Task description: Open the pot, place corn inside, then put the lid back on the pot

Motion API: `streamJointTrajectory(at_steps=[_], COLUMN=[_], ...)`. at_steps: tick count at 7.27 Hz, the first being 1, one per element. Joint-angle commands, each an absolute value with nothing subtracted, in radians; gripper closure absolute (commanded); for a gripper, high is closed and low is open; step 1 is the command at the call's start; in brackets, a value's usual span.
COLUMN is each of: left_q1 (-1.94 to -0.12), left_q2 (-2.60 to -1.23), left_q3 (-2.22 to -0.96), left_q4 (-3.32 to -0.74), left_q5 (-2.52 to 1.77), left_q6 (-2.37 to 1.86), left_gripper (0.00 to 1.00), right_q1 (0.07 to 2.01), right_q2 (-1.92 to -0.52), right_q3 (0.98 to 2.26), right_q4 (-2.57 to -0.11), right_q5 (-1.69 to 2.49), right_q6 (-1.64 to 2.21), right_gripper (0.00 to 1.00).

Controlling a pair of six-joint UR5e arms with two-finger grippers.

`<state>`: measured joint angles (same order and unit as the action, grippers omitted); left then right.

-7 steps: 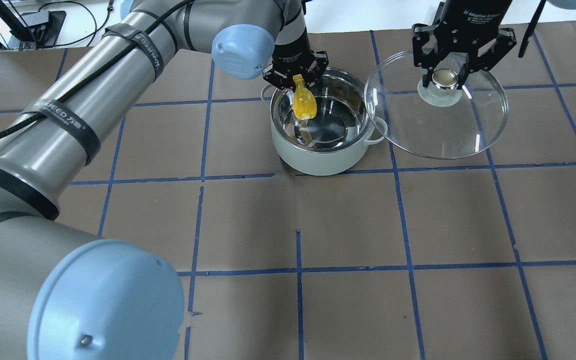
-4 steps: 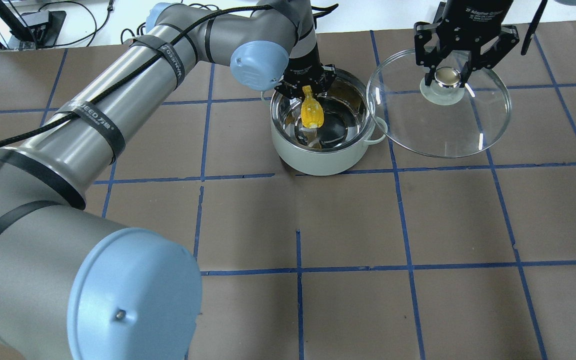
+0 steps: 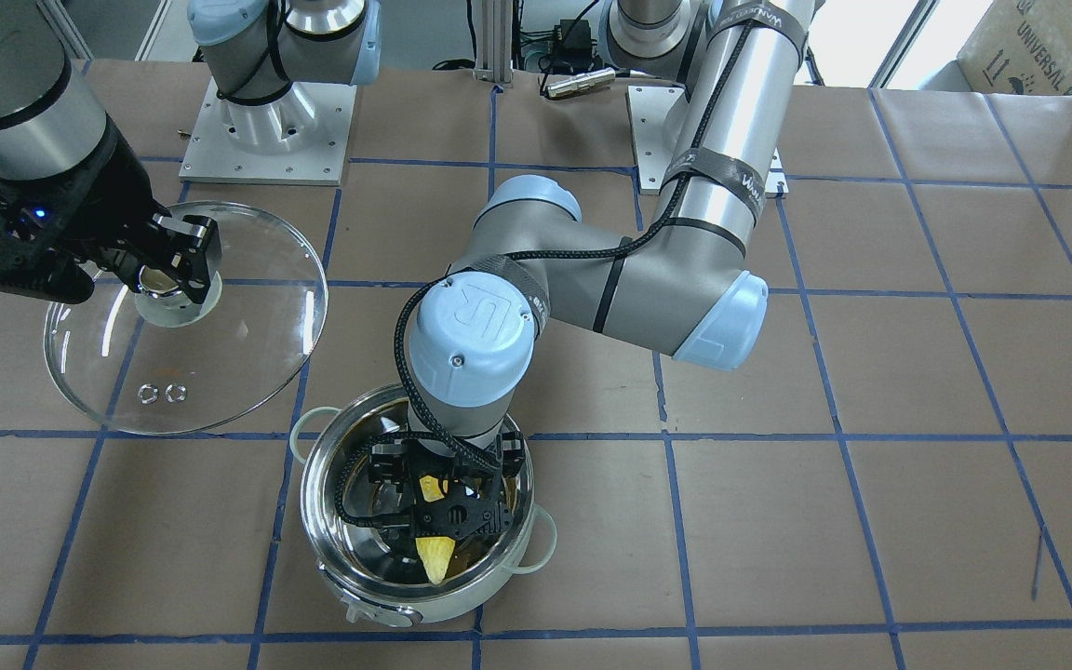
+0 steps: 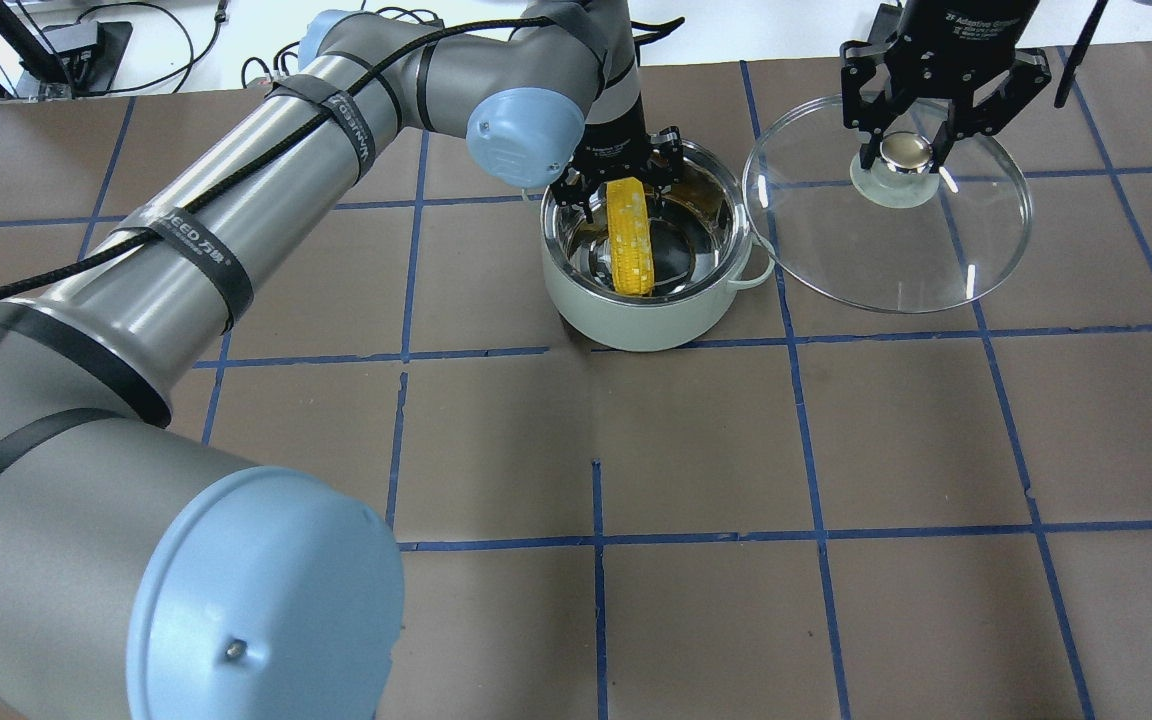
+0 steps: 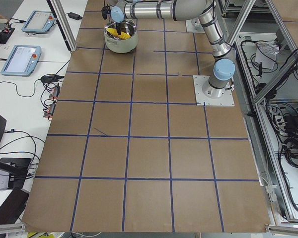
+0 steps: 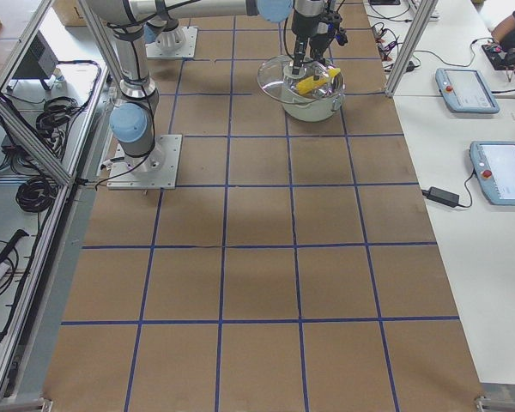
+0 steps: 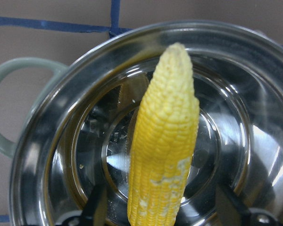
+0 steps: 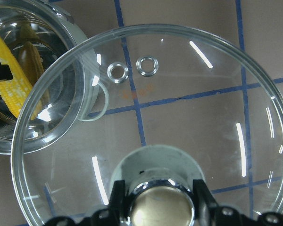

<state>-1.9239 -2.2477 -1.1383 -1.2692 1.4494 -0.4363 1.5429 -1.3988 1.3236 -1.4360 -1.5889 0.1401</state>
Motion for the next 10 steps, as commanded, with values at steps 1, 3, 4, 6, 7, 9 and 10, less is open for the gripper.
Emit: streamJointTrajectory(at_steps=[1, 3, 4, 6, 7, 9, 10], left_q1=[-1.921, -1.838, -1.786, -1.694, -1.625, -1.511, -1.509], left_q2=[-2.218, -2.120, -2.067, -1.914, -1.825, -1.627, -1.564], left_q3=[-1.138, -1.146, -1.164, -1.271, -1.342, -1.490, -1.518], left_q4=[-1.279, -1.415, -1.504, -1.539, -1.551, -1.566, -1.572], left_q5=[1.450, 1.480, 1.491, 1.607, 1.606, 1.600, 1.604], left_q6=[-0.434, -0.312, -0.207, -0.100, -0.045, 0.061, 0.058], left_gripper=[0.00, 0.00, 0.00, 0.00, 0.00, 0.00, 0.00], right_q1=[1.545, 1.557, 1.568, 1.639, 1.684, 1.753, 1.778], right_q2=[-1.399, -1.407, -1.401, -1.350, -1.301, -1.173, -1.129], right_q3=[1.324, 1.321, 1.299, 1.261, 1.226, 1.120, 1.077], right_q4=[-1.437, -1.445, -1.447, -1.475, -1.498, -1.528, -1.531], right_q5=[-1.588, -1.579, -1.571, -1.572, -1.565, -1.540, -1.540], right_q6=[0.140, 0.152, 0.156, 0.167, 0.181, 0.230, 0.248], right_gripper=[0.61, 0.61, 0.61, 0.61, 0.61, 0.61, 0.61])
